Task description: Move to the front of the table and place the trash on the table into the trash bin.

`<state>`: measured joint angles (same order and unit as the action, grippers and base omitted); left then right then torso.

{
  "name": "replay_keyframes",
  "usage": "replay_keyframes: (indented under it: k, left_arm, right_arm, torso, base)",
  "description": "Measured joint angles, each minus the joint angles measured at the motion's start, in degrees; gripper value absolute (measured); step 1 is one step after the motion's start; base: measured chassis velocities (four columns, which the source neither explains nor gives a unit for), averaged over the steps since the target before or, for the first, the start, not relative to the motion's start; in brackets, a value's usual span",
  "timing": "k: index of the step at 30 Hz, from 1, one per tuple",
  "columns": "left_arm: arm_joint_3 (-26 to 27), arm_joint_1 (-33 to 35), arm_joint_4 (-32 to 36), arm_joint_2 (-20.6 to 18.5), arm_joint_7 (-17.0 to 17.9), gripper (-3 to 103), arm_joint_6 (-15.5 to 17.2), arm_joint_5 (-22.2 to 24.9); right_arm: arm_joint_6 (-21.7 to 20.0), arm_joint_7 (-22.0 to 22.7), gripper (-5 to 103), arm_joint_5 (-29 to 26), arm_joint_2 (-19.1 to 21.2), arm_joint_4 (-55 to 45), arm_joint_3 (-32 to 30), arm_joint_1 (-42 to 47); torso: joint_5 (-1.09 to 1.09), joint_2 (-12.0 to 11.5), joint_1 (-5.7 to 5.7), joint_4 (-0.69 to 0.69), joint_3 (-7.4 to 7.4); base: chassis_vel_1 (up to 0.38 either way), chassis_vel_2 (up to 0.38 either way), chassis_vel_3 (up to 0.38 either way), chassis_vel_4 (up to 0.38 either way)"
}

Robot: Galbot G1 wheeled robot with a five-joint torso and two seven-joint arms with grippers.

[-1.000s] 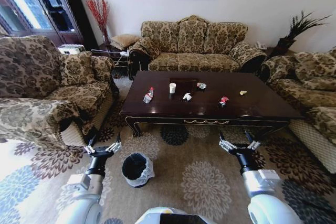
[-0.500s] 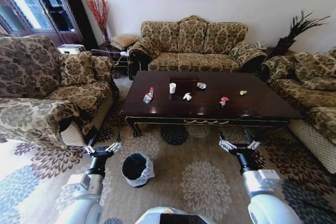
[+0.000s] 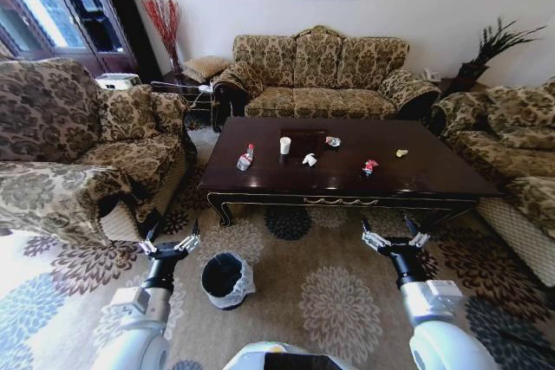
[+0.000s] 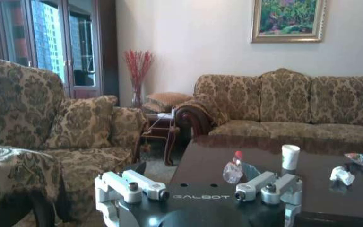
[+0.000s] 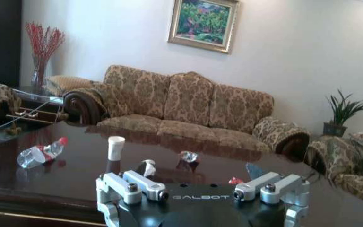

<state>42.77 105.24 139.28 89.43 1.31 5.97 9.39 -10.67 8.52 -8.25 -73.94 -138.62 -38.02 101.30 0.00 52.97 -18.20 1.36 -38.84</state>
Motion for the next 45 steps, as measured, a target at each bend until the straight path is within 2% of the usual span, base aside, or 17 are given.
replay_keyframes:
  k: [7,8,9,12,17,24,27,28,29,31,34,35,38,39,42,44,45]
  left_arm:
    - [0.0,0.0,0.0,0.0,0.0,100,0.0,0.0]
    - [-0.08,-0.09,-0.17,-0.07,0.31,100,-0.6,0.2]
    - [-0.24,-1.03,-2.02,-0.49,1.95,100,-2.82,0.54]
    - [-0.35,-1.66,-3.26,-0.74,3.09,100,-3.67,0.46]
    - [-0.47,-1.79,-3.61,-0.99,2.57,100,-4.92,2.13]
    - [-0.38,-1.9,-4.62,-0.97,2.28,100,-5.01,1.55]
    - [-0.16,-2.76,-9.43,-2.03,0.72,100,-2.31,0.5]
    - [-0.16,-2.76,-9.43,-2.03,0.72,100,-2.31,0.5]
    - [-0.54,-3.45,-12.62,-2.69,0.21,100,-0.68,0.27]
    - [-0.89,-4.16,-15.14,-3.11,-0.01,100,0.04,0.07]
    - [-2.62,-7.57,-23.28,-4.48,-0.34,100,2.25,-0.46]
    - [-2.62,-7.57,-23.28,-4.48,-0.34,100,2.25,-0.46]
    - [-4.25,-11.17,-31.64,-6.23,-0.35,100,2.44,-1.32]
    - [-4.25,-11.17,-31.64,-6.23,-0.35,100,2.44,-1.32]
    - [-5.88,-14.99,-39.56,-7.92,-0.37,100,2.26,-0.81]
    - [-6.13,-15.95,-40.99,-8.18,-0.45,100,2.25,-0.67]
    - [-6.69,-18.74,-44.67,-8.78,-0.7,100,2.64,-0.27]
  right_arm:
    - [0.0,0.0,100,0.0,0.0,0.0,0.0,0.0]
    - [0.0,0.0,100,0.0,0.0,0.0,0.0,0.0]
    - [-0.12,-0.56,100,-0.88,-0.49,0.0,-1.07,0.04]
    - [-0.53,-1.6,100,-2.17,-1.16,-0.03,-3.44,0.16]
    - [-0.68,-2.22,100,-3.65,-1.23,-0.05,-4.11,0.09]
    - [-0.12,-2.22,100,-3.77,-1.47,0.01,-3.95,0.16]
    - [0.05,-2.27,100,-3.75,-1.5,0.03,-3.93,0.36]
    - [0.05,-2.27,100,-3.75,-1.5,0.03,-3.93,0.36]
    - [0.05,-2.37,100,-3.72,-1.49,-0.02,-3.9,0.47]
    - [0.03,-2.47,100,-3.7,-1.47,-0.08,-3.88,0.5]
    - [-0.06,-2.56,100,-3.66,-1.36,-0.39,-3.84,0.7]
    - [-0.06,-2.56,100,-3.66,-1.36,-0.39,-3.84,0.7]
    - [-0.08,-2.38,100,-3.63,-1.22,-0.59,-3.98,1.13]
    - [-0.08,-2.38,100,-3.63,-1.22,-0.59,-3.98,1.13]
    - [-0.29,-1.48,100,-3.59,-1.06,-0.66,-4.2,1.71]
    - [-0.54,-1.17,100,-3.59,-0.96,-0.66,-4.19,1.74]
    - [-1.65,-0.15,100,-3.62,-0.32,-0.61,-3.68,1.69]
  torso:
    - [0.0,0.0,0.0,0.0,0.0]
    - [0.01,0.0,0.0,0.01,0.0]
    - [0.03,0.0,0.01,0.02,0.0]
    - [-0.02,0.0,0.0,-0.03,0.0]
    - [0.0,0.0,0.0,0.01,0.0]
    - [0.0,0.0,0.0,0.0,0.0]
    - [0.01,0.0,0.0,0.0,0.0]
    - [0.01,0.0,0.0,0.0,0.0]
    - [0.0,0.0,0.0,0.0,0.0]
    - [-0.01,0.0,0.0,0.0,0.0]
    - [0.0,0.0,0.0,0.01,0.0]
    - [0.0,0.0,0.0,0.01,0.0]
    - [0.0,0.0,0.0,0.0,0.0]
    - [0.0,0.0,0.0,0.0,0.0]
    - [-0.01,0.0,0.0,0.01,0.0]
    - [0.0,0.0,0.0,0.01,0.0]
    - [0.0,0.0,0.0,0.0,0.0]
  base:
    - [0.0,0.0,0.0,0.0]
    - [0.0,0.0,0.0,0.0]
    - [0.0,0.0,0.0,0.0]
    - [0.0,0.0,0.0,0.0]
    - [0.0,0.0,0.0,0.0]
    - [0.0,0.0,0.0,0.0]
    - [0.0,0.0,0.0,0.0]
    - [0.0,0.0,0.0,0.0]
    - [0.0,0.0,0.0,0.0]
    - [0.0,0.0,0.0,0.0]
    - [0.0,0.0,0.0,0.0]
    - [0.0,0.0,0.0,0.0]
    - [0.0,0.0,0.0,0.0]
    - [0.0,0.0,0.0,0.0]
    - [0.0,0.0,0.0,0.0]
    - [0.0,0.0,0.0,0.0]
    - [0.0,0.0,0.0,0.0]
